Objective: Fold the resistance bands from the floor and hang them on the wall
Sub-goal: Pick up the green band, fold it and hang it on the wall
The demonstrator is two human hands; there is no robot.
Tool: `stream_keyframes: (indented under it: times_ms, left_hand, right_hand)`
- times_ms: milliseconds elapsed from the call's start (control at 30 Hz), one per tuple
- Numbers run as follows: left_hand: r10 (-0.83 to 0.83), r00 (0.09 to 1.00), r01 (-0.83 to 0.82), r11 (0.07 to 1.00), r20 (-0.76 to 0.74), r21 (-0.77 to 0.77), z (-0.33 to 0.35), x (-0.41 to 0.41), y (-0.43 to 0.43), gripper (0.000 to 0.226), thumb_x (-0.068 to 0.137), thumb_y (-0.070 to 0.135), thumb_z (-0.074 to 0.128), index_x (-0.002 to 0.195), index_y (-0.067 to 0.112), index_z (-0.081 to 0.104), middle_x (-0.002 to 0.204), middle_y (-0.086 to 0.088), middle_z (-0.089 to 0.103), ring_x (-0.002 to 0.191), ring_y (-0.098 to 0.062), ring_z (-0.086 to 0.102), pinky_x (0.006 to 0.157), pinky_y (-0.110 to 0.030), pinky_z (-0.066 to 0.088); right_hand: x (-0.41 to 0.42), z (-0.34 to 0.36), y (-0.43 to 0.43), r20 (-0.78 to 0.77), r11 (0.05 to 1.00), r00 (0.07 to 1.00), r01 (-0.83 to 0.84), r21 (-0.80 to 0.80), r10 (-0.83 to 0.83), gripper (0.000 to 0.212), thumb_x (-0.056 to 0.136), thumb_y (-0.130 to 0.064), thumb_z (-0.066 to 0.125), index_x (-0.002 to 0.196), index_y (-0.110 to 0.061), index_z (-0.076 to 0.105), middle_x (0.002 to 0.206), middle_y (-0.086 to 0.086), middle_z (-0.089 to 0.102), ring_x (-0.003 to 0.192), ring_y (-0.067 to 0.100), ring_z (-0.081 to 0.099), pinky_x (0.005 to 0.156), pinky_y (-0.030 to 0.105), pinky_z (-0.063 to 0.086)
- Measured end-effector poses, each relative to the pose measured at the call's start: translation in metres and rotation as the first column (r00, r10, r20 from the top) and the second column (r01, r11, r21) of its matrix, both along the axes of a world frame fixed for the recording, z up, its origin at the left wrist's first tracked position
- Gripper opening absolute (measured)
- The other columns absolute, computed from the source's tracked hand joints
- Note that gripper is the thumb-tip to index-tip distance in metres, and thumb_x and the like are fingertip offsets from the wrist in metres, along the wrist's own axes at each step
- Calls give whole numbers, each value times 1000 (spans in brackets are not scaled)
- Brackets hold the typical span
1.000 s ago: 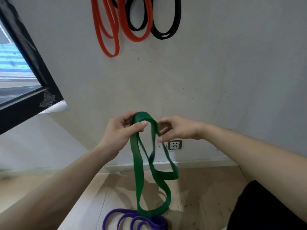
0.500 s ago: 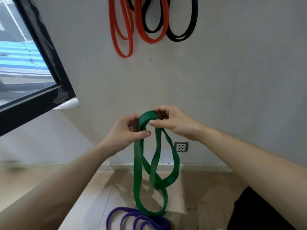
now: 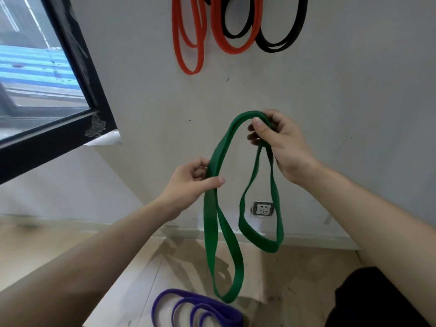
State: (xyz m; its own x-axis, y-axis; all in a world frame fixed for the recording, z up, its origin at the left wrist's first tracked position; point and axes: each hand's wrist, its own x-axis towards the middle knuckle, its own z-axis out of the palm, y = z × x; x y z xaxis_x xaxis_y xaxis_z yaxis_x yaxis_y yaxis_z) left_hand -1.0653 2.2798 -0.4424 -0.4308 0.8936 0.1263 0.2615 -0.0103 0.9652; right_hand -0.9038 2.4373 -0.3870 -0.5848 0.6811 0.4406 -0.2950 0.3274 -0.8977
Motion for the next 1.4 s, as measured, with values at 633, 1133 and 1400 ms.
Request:
stream_keyframes:
  times_ms: [633, 1133, 1400]
  left_hand:
    - [-36, 999, 35, 994, 9, 105, 27, 8, -12, 25, 83, 9, 80, 107, 13, 75, 89, 0, 76, 81, -14, 68, 81, -25, 56]
    - [-45, 986, 35, 997, -158, -64, 11, -8, -13, 31, 76, 5, 86, 99, 13, 67, 79, -5, 72, 74, -22, 69, 84, -43, 60]
    - [-30, 986, 16, 996, -164, -86, 6, -12, -10, 24, 82, 6, 80, 100, 8, 64, 95, -19, 73, 91, -34, 74, 86, -43, 62]
  right_hand:
    - [1, -35, -5, 721, 890, 626, -456, 29, 297, 55, 81, -23, 83, 131, -20, 59, 124, 0, 66, 112, 15, 65, 97, 33, 54]
    - [-4, -2, -24, 357, 945, 918, -259, 202, 175, 23, 90, -18, 73, 112, -12, 69, 97, 1, 72, 90, 11, 66, 87, 30, 56]
    - [0, 3, -13, 26, 997, 997, -66, -42, 67, 12, 96, -12, 63, 107, -11, 65, 97, 5, 65, 92, 23, 64, 94, 45, 57]
